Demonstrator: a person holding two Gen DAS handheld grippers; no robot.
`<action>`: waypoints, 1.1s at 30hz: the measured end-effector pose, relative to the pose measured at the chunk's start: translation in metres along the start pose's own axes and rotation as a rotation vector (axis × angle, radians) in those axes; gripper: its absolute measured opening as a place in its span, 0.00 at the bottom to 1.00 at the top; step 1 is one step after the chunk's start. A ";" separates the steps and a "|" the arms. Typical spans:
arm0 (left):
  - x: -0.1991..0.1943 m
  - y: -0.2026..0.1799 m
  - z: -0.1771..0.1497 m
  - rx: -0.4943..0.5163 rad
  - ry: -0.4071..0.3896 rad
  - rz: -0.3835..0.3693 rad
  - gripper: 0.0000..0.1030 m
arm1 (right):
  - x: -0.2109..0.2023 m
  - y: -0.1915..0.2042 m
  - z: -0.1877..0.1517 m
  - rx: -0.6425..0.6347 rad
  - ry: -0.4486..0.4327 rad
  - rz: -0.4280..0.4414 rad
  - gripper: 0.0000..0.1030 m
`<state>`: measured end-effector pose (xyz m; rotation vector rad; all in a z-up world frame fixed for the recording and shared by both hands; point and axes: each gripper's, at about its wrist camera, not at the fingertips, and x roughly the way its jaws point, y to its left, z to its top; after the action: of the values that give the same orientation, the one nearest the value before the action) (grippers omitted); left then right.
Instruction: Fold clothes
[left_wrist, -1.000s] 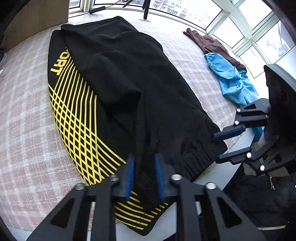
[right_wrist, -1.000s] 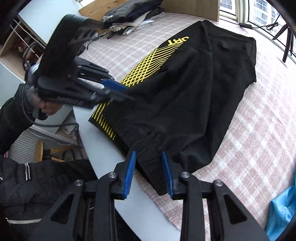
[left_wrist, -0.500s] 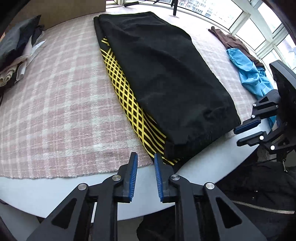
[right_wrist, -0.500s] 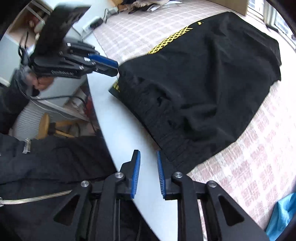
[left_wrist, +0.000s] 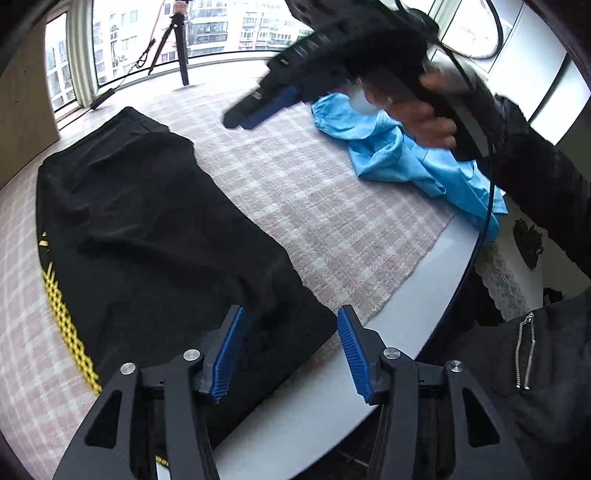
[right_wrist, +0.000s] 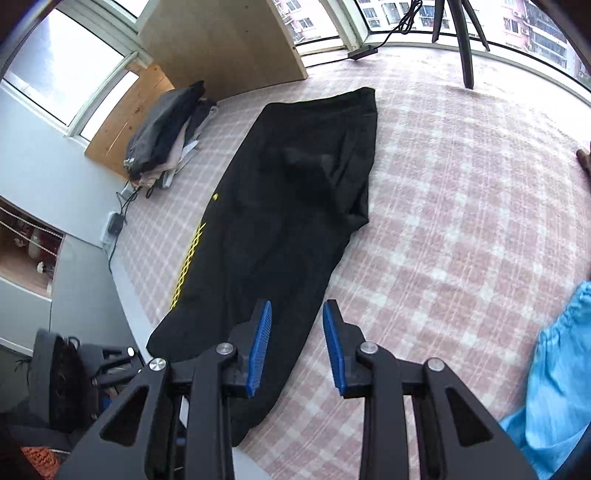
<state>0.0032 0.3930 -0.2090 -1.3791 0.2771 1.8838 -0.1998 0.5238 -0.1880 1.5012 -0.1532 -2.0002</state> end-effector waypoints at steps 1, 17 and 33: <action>0.016 -0.001 0.000 -0.022 0.064 -0.026 0.46 | 0.001 -0.005 0.010 0.011 -0.009 -0.013 0.28; 0.026 -0.015 0.004 -0.016 0.111 0.008 0.50 | 0.111 -0.012 0.142 -0.013 0.164 -0.223 0.28; 0.027 -0.011 0.000 -0.046 0.103 -0.041 0.63 | 0.085 -0.045 0.160 0.079 0.075 -0.166 0.05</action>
<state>0.0081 0.4126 -0.2302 -1.5045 0.2565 1.7980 -0.3752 0.4711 -0.2234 1.6851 -0.0789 -2.0842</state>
